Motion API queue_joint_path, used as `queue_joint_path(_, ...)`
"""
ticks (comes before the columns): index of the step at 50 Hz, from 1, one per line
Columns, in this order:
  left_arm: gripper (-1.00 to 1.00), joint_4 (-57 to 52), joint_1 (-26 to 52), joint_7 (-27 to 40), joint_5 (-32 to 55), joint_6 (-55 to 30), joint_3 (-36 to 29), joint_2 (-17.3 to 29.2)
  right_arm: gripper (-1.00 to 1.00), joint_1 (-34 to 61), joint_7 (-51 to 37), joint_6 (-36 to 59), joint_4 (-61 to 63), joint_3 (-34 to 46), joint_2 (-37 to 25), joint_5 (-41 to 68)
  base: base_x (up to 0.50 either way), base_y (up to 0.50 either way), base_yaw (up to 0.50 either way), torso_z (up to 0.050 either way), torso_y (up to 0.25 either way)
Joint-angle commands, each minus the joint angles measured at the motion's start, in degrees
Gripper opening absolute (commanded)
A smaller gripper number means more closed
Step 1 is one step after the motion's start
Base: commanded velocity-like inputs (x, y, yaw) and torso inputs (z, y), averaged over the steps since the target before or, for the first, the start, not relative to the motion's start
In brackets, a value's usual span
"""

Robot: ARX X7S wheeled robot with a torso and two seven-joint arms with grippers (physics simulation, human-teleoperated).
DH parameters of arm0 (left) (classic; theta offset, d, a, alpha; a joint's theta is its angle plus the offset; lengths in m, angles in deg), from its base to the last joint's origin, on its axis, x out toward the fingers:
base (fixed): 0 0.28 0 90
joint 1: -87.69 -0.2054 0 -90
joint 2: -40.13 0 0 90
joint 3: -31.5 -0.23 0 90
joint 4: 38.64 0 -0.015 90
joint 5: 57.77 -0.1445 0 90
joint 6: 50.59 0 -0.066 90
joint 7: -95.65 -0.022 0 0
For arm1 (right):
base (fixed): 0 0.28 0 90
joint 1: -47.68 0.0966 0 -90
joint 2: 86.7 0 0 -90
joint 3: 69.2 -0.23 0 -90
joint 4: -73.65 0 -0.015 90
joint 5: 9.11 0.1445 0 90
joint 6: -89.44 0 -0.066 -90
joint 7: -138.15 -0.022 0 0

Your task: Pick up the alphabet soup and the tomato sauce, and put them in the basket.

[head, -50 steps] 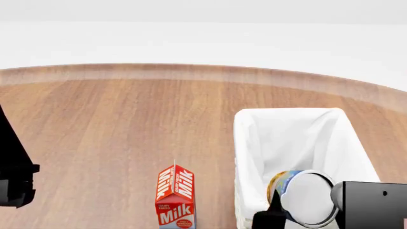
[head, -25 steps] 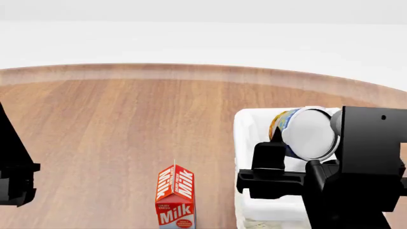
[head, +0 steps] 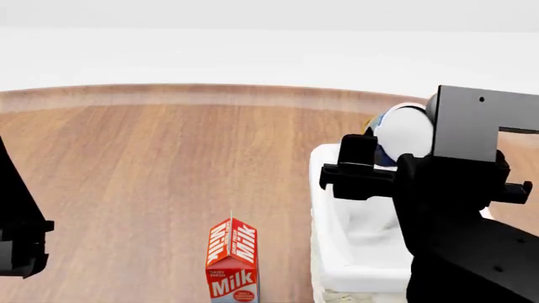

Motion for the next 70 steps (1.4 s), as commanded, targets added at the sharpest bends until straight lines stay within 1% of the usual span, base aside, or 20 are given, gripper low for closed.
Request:
queue_joint_path(1,1.00,0.00,-0.71,0.14,0.42,0.46,0.33,0.02,-1.00,4.03,6.99,-1.38,-10.10,2.90,4.60,-9.13,0.00,0.00,0.00,0.000,0.000)
queue_joint_path(5,1.00,0.00,-0.72,0.03,0.35,0.48,0.31,0.01,-1.00,5.85,9.03,-1.76,-14.12,4.70,5.92,-12.11,0.00,0.00,0.00,0.000,0.000)
queue_joint_path(11,1.00,0.00,-0.47,-0.05,0.20,0.25,0.39,0.00,-1.00,9.06,12.57,-4.19,-23.94,6.95,9.00,-17.39,0.00,0.00,0.00,0.000,0.002)
queue_joint_path(29,1.00,0.00,0.14,-0.32,0.20,-0.43,0.44,0.03,-1.00,14.99,21.03,-11.54,-44.17,9.15,15.57,-24.48,0.00,0.00,0.00,0.000,0.001)
queue_joint_path(31,1.00,0.01,0.00,-0.18,0.23,-0.36,0.24,0.04,-1.00,16.35,22.43,-12.57,-48.17,9.66,16.91,-25.62,0.00,0.00,0.00,0.000,0.000)
queue_joint_path(37,1.00,0.01,-0.37,-0.02,0.57,-0.24,0.37,0.11,-1.00,17.89,25.15,-14.43,-53.76,10.90,18.93,-27.56,0.00,0.00,0.00,0.000,0.002)
queue_joint_path(48,1.00,0.02,-1.24,0.20,0.61,0.36,0.22,0.14,-1.00,23.14,29.17,-19.58,-70.35,12.17,24.68,-31.44,0.00,0.00,0.00,0.001,0.000)
queue_joint_path(58,1.00,0.00,-0.84,0.19,0.66,0.57,0.16,0.04,-1.00,25.29,31.05,-21.50,-78.49,12.79,27.17,-32.93,0.00,0.00,0.00,0.000,0.001)
queue_joint_path(61,1.00,0.00,-0.78,0.27,0.87,0.67,0.36,0.03,-1.00,25.76,32.24,-21.79,-80.31,12.93,27.74,-33.11,0.00,0.00,0.00,0.000,0.000)
queue_joint_path(62,1.00,0.00,-0.77,0.20,0.79,0.69,0.29,0.03,-1.00,24.98,32.86,-23.28,-81.78,13.13,28.28,-33.56,0.00,0.00,0.00,0.000,0.000)
queue_joint_path(63,1.00,0.00,-0.72,0.14,0.66,0.64,0.23,0.02,-1.00,26.40,33.45,-22.79,-83.21,13.18,28.71,-33.63,0.00,0.00,0.00,0.000,0.000)
queue_joint_path(70,1.00,0.00,-0.70,-0.15,1.03,0.84,0.90,0.02,-1.00,27.58,36.16,-23.75,-87.89,13.71,30.12,-34.60,0.00,0.00,0.00,0.000,0.001)
